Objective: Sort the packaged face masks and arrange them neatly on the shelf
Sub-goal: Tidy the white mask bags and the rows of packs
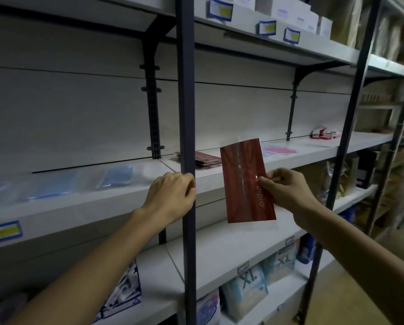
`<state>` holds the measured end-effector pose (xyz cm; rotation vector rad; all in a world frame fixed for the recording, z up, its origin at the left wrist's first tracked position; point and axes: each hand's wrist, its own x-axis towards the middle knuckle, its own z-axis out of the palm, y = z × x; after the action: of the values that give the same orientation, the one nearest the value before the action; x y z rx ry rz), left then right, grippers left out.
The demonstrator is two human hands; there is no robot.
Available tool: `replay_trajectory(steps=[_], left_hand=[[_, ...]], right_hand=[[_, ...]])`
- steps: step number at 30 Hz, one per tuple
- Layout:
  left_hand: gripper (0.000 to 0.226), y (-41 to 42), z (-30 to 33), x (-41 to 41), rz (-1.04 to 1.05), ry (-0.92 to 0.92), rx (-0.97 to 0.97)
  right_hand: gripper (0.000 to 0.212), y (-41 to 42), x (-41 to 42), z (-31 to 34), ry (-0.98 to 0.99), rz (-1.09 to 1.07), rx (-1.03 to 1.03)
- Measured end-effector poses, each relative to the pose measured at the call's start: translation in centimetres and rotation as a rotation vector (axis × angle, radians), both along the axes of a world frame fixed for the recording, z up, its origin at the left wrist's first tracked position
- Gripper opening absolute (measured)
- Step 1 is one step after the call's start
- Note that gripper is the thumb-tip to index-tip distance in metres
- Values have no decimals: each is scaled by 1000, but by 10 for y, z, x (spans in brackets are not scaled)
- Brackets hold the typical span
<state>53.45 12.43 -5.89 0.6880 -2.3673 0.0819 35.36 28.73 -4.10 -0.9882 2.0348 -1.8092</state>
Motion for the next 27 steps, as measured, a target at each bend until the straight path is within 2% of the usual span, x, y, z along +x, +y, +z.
replay_trajectory(steps=[6,13,19,23,27], left_hand=[[19,0,5,-76,3,44,-2],[18,-12,5,-136,88,14,17],[17,-17,5,-173,245,-12,40],[15,-16,7,-195,385,-3,79],[14,-15,8,-213,509,-2,107]], right_hand=[[12,-19,-65,11,10,62,23],[13,-39,-137,9,20,134,2],[13,-65,-205,12,27,235,-26],[22,-93,-242,15,-23,344,-22],[19,-122,-267,17,-60,453,8]])
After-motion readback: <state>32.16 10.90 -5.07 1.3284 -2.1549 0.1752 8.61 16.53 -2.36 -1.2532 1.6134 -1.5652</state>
